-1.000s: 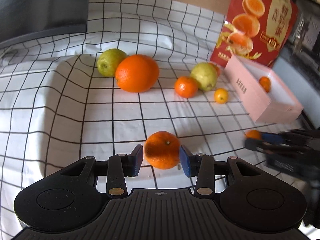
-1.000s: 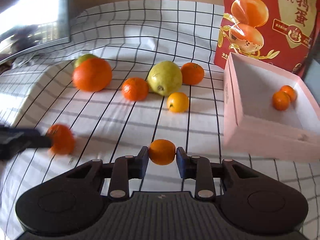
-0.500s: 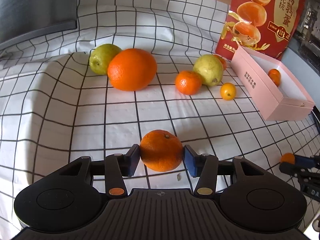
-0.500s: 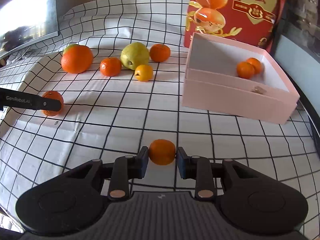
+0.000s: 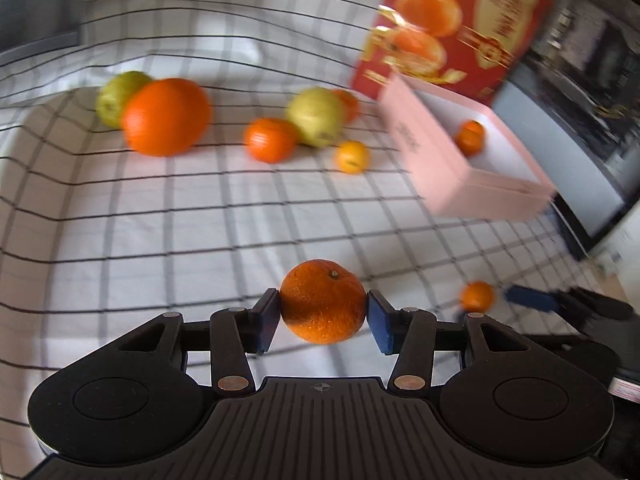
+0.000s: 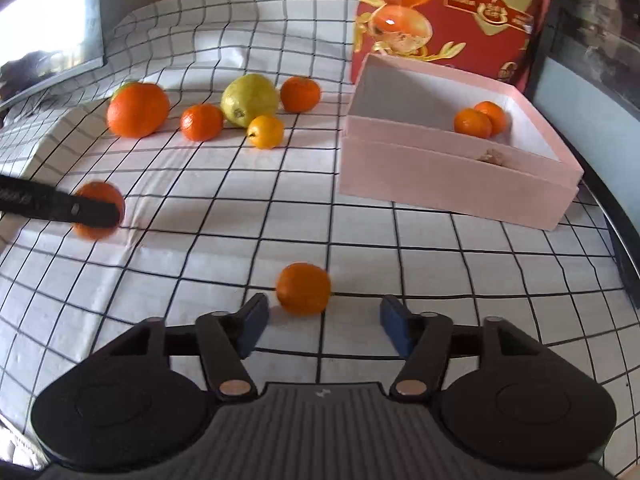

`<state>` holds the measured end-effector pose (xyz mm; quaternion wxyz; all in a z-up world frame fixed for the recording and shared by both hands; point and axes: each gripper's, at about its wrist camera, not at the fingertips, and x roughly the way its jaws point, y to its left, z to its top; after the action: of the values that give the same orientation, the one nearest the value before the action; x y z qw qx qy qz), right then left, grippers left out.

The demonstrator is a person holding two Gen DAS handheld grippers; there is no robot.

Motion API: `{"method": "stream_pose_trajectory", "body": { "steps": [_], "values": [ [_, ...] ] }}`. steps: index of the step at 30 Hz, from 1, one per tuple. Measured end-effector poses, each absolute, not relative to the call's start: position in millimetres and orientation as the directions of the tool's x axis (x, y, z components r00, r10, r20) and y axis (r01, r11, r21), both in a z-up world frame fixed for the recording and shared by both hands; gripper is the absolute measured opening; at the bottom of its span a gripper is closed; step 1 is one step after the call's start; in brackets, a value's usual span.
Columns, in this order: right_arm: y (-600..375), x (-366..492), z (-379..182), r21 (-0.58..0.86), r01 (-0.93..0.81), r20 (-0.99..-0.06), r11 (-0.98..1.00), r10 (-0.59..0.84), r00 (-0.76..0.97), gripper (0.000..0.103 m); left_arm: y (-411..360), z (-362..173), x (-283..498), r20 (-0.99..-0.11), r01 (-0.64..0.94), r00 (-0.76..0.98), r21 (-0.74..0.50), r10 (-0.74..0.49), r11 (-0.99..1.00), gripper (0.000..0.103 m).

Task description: Organize fruits

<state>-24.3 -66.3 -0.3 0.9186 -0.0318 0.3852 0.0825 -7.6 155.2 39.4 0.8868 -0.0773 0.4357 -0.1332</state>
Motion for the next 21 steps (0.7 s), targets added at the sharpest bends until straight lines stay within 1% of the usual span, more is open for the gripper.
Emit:
{"method": "stream_pose_trajectory", "body": {
  "steps": [4,10,12,14,17,21],
  "values": [
    [-72.5,-23.7,-4.6,0.023,-0.157,-0.707,0.987,0.127,0.696,0.081,137.9,37.4,-14.6,-0.761,0.208,0.556,-0.262,-0.335,0.942,0.053],
    [-76.8,-20.1,-7.3,0.029,-0.164,-0.717,0.986,0.135,0.684,0.092,125.5,27.1,-14.4,-0.787,0.228,0.514,-0.258,-0.341,0.939,0.053],
    [-78.0,-19.0,-8.9,0.029,-0.173,-0.718,0.984,0.141,0.682,0.098,125.7,27.4,-14.1,-0.786,0.226,0.517,-0.258,-0.340,0.940,0.053],
    [-78.8,-19.7,-10.9,0.029,-0.164,-0.714,0.986,0.135,0.687,0.102,127.2,27.3,-12.7,-0.785,0.223,0.515,-0.266,-0.345,0.938,0.053],
    [-78.5,-22.5,-12.8,0.026,-0.156,-0.704,0.987,0.129,0.698,0.103,131.1,22.1,-10.0,-0.782,0.215,0.490,-0.320,-0.385,0.923,0.053],
    [-79.1,-22.8,-13.4,0.024,-0.164,-0.703,0.986,0.133,0.699,0.103,128.0,21.2,-13.9,-0.775,0.228,0.508,-0.301,-0.377,0.926,0.053]
  ]
}}
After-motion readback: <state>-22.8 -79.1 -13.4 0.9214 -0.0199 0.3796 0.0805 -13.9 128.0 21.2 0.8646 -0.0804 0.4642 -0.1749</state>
